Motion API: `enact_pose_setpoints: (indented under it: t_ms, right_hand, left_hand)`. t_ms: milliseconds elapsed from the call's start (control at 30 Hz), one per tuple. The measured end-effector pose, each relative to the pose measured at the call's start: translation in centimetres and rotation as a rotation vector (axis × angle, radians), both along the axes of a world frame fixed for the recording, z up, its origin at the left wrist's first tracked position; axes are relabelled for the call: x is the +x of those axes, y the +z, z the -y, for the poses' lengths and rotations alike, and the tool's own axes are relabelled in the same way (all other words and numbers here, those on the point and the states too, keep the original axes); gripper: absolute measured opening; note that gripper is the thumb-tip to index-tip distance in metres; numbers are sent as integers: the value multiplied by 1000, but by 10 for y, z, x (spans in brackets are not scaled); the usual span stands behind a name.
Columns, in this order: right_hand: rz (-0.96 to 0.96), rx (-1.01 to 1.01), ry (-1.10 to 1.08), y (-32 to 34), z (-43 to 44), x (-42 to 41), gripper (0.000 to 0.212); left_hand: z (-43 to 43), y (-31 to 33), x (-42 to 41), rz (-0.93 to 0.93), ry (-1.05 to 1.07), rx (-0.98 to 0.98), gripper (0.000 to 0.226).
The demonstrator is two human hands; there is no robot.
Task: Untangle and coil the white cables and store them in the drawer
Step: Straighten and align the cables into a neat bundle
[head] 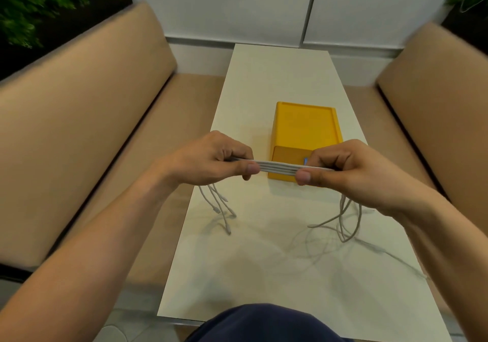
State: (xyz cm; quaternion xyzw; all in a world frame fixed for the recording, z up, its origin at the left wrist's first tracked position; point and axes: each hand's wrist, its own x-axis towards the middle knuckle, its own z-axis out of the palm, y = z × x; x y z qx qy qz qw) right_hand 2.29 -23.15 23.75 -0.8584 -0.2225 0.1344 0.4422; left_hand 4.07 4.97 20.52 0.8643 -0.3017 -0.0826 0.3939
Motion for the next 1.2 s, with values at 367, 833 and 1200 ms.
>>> enact_pose_setpoints:
  t_ms: [367,833,1200]
  right_hand:
    - [147,-100,-17,-6,-10,-2,31]
    - [143,-110,-141,-38,-10,15,28]
    - [34,-184,-3,-91,-33,-3,29]
  left_hand:
    - [-11,3,-3,-8,-18,-107,35]
    - [-25,7,8,47,51,226,37]
    - [-37,-34,-13,140,141,589,54]
